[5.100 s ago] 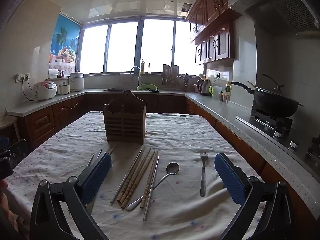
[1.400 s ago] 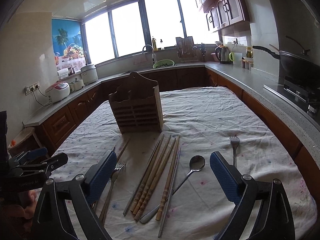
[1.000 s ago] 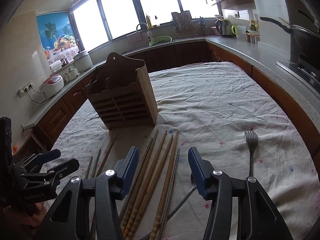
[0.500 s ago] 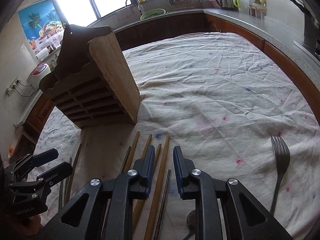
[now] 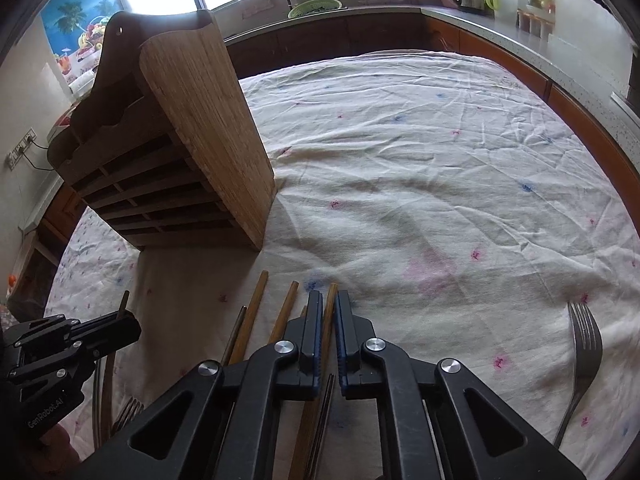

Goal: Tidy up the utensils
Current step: 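Grasp a wooden chopstick with the left tool while the right tool grasps another wooden chopstick, then lift both held chopsticks and carry them above the wooden utensil holder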

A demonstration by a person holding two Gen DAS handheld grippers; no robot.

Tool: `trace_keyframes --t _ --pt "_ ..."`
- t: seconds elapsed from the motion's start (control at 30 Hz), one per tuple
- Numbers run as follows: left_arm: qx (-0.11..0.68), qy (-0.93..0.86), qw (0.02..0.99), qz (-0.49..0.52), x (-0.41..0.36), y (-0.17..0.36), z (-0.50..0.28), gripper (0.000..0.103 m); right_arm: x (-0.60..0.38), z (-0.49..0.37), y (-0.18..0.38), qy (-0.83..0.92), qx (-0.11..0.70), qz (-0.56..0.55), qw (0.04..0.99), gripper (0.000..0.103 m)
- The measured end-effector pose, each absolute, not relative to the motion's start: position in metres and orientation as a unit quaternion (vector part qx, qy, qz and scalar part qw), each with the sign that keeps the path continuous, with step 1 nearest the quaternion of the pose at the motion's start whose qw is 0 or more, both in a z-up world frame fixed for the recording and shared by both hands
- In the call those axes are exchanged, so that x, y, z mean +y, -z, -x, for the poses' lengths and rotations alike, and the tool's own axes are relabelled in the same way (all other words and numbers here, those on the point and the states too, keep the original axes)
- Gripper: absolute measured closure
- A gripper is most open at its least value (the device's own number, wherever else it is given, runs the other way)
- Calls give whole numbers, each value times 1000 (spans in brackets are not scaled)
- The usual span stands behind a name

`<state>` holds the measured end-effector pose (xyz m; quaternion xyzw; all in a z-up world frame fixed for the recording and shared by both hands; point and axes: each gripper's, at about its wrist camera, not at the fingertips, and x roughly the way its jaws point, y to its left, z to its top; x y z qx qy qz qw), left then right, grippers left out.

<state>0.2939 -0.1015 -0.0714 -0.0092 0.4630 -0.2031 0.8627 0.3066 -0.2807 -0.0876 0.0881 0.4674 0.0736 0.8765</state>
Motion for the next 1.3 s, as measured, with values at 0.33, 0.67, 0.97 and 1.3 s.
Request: trace_keyframes --t 0.33,0.67,0.97,1.3 --pt "416 205 884 51 -65 23 -261 98 -279 -264 20 -110 393 -135 903 98" --pt "360 199 910 60 -40 -25 -216 98 -268 -224 -32 -133 339 -137 921 98" --pt "311 179 931 73 -17 -55 -185 98 -266 -185 -73 -144 286 -130 938 99" --pt "274 166 943 85 -1 -79 -174 98 -260 -171 -100 -152 244 -122 950 99"
